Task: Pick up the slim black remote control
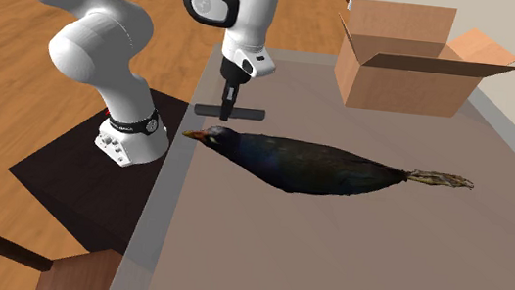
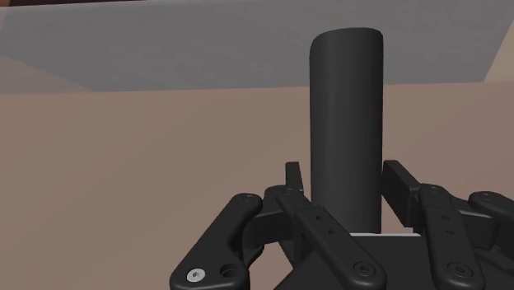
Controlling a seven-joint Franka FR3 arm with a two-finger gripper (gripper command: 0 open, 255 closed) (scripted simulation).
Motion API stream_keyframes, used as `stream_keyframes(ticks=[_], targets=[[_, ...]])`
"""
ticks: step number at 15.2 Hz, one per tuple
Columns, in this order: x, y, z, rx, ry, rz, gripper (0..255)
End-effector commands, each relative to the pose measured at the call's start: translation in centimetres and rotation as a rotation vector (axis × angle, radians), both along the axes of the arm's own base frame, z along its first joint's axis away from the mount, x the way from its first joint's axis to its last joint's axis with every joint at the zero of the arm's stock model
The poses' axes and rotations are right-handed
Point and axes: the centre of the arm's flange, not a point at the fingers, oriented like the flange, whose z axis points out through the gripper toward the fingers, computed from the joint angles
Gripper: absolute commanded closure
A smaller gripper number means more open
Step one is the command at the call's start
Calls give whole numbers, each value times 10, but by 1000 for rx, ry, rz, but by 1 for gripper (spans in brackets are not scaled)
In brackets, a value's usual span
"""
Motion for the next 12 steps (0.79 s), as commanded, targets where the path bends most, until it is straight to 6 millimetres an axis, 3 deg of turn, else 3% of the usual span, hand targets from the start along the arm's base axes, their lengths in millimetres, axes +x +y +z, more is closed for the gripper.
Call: stream_keyframes(ticks=[1,12], targets=[[-2,2,-3,19,9,-15,255],[-2,2,49,19,9,-16,255]])
